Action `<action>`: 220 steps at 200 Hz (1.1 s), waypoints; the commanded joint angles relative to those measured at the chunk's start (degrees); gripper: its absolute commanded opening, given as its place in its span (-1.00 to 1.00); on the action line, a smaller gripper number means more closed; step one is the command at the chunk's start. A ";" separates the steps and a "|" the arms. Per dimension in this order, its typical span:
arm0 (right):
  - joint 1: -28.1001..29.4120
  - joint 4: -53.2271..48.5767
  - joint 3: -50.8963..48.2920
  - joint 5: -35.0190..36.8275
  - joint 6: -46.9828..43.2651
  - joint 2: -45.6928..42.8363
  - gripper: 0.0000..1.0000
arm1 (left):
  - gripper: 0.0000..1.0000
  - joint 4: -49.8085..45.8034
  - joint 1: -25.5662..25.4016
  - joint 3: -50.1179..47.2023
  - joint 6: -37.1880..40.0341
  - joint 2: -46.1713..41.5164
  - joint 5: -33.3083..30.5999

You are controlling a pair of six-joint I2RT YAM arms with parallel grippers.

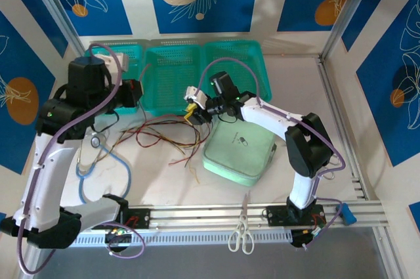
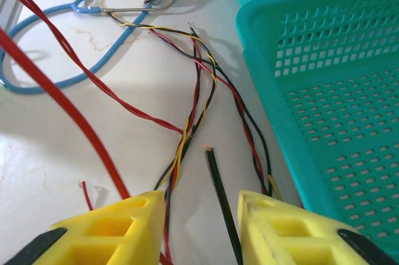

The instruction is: Untangle the cables

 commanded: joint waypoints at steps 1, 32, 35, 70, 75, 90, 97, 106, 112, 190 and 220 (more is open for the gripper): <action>0.12 -1.34 -0.43 -2.02 -0.37 -3.09 0.00 | -1.00 -4.14 0.67 5.74 3.71 -0.07 -4.32; -0.84 -1.20 -0.90 -3.89 1.71 -7.97 0.26 | -1.00 -3.02 0.68 9.99 4.14 0.43 -4.55; -0.89 -1.16 -0.94 -3.91 1.83 -8.59 0.27 | -1.00 -2.93 0.69 10.42 4.14 0.56 -4.36; -0.72 -2.87 -1.26 -2.17 -0.04 -16.00 0.36 | -1.00 -1.21 0.73 14.61 4.16 2.98 -2.04; -0.53 -3.46 -1.10 -1.62 -0.73 -16.98 0.37 | -1.00 -0.79 0.68 14.91 4.20 3.29 -1.60; 0.44 -5.29 -0.22 0.02 -2.90 -19.48 0.41 | -1.00 1.01 0.76 15.15 4.24 4.14 0.00; 1.25 -6.02 0.34 0.88 -4.30 -20.25 0.43 | -1.00 1.82 0.76 15.22 4.09 4.70 0.94; 2.52 -6.72 1.06 2.45 -6.36 -20.84 0.45 | -1.00 2.71 0.81 15.34 3.71 5.41 2.36; 3.50 -6.91 1.44 3.56 -7.89 -21.04 0.47 | -1.00 3.15 0.81 15.62 3.41 5.94 3.29; 6.59 12.22 -1.00 11.56 -21.36 -16.64 0.65 | -1.00 5.89 0.80 17.43 1.00 7.53 9.22; 6.21 17.04 1.05 13.75 -26.74 -9.94 0.64 | -1.00 4.43 0.77 17.34 1.47 7.74 9.83</action>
